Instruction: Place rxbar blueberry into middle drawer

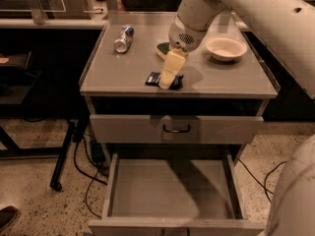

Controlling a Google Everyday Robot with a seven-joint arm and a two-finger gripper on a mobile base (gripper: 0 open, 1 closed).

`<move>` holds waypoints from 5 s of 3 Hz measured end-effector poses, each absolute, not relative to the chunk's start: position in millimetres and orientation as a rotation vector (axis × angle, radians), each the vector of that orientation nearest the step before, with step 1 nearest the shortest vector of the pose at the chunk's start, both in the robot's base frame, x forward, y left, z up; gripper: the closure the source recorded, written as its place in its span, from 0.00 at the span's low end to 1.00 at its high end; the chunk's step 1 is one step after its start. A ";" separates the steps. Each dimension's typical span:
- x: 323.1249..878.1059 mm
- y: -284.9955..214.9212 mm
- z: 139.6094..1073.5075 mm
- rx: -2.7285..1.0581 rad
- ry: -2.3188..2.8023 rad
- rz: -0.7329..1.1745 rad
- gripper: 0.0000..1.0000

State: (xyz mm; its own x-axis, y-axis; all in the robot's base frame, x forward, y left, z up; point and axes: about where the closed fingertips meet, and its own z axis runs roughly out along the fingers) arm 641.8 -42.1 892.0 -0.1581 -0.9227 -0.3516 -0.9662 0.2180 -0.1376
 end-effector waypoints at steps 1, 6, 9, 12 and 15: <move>641.8 -42.1 891.9 -1.756 2.140 0.168 0.00; 657.3 -43.7 874.0 -1.755 2.176 0.177 0.00; 666.2 -47.9 847.0 -1.748 2.233 0.214 0.00; 668.5 -47.6 825.3 -1.750 2.262 0.256 0.00; 668.5 -47.5 825.2 -1.750 2.262 0.256 0.72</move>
Offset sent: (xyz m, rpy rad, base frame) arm 0.0000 0.0000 0.0000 0.0000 0.0000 0.0000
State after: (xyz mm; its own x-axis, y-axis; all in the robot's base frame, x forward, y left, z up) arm 668.5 -47.5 825.2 -0.2345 -0.9189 -0.3173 -0.9666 0.2551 -0.0246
